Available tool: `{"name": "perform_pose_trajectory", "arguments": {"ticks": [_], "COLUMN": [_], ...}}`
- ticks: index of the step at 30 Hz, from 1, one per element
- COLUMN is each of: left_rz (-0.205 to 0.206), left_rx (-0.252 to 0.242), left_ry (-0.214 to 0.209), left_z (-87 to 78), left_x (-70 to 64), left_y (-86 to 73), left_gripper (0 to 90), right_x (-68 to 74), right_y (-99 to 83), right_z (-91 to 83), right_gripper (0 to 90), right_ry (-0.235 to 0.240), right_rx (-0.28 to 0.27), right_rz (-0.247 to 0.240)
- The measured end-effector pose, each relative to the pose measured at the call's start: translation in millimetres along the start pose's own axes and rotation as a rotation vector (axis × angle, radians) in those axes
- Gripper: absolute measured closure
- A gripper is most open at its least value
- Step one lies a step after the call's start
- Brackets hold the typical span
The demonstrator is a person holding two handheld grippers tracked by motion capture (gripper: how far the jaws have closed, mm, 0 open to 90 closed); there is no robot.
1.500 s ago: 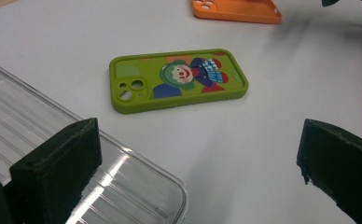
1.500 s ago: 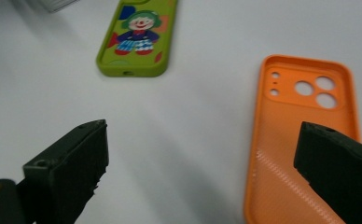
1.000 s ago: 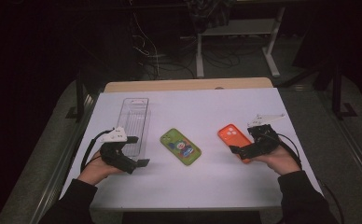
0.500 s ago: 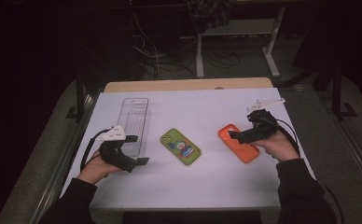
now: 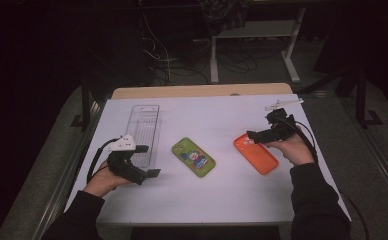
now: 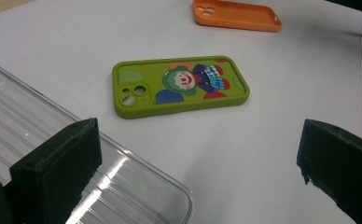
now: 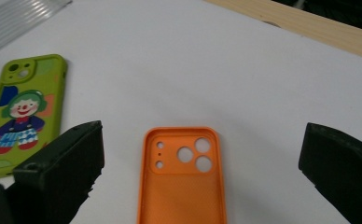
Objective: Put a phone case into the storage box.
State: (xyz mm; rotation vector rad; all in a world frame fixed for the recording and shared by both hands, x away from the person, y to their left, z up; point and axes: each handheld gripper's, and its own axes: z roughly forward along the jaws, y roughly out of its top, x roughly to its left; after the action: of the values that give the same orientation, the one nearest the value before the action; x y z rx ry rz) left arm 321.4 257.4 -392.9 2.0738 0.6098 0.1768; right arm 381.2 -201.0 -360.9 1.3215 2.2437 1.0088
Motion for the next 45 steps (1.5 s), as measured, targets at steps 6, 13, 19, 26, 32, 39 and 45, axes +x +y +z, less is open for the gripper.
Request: {"name": "perform_pose_trajectory", "arguments": {"ticks": [6, 13, 19, 26, 32, 39, 45], "left_rz": [0.003, -0.009, -0.004, -0.004, -0.006, 0.001, -0.002], "left_rx": [-0.002, -0.002, 0.004, -0.002, -0.008, -0.002, -0.001], "left_ry": [0.001, -0.003, -0.008, -0.009, -0.012, -0.012, -0.017], "left_z": [-0.9, -0.2, 0.4, 0.1, 0.2, 0.5, 1.1], "left_x": [0.5, -1.5, -2.6, -2.5, -3.1, -2.7, -3.3], "left_y": [0.2, -0.3, 0.2, 0.4, 0.7, 0.8, 0.6], "left_gripper": [0.0, 0.0, 0.0, 0.0, 0.0, 0.0, 0.0], "right_x": [-2.8, -5.2, -6.0, -6.2, -1.5, 2.8, 6.7], "right_y": [-2.3, -12.2, -23.0, -32.8, -41.2, -48.5, -51.9], "right_z": [1.5, 7.6, 17.1, 24.7, 31.3, 42.8, 50.5], "right_gripper": [0.0, 0.0, 0.0, 0.0, 0.0, 0.0, 0.0], "right_ry": [-0.009, -0.013, -0.015, -0.006, 0.006, 0.000, 0.002], "right_rx": [0.011, 0.041, 0.080, 0.109, 0.145, 0.189, 0.217], "right_rz": [0.005, 0.017, 0.023, 0.017, 0.010, -0.011, -0.024]}}
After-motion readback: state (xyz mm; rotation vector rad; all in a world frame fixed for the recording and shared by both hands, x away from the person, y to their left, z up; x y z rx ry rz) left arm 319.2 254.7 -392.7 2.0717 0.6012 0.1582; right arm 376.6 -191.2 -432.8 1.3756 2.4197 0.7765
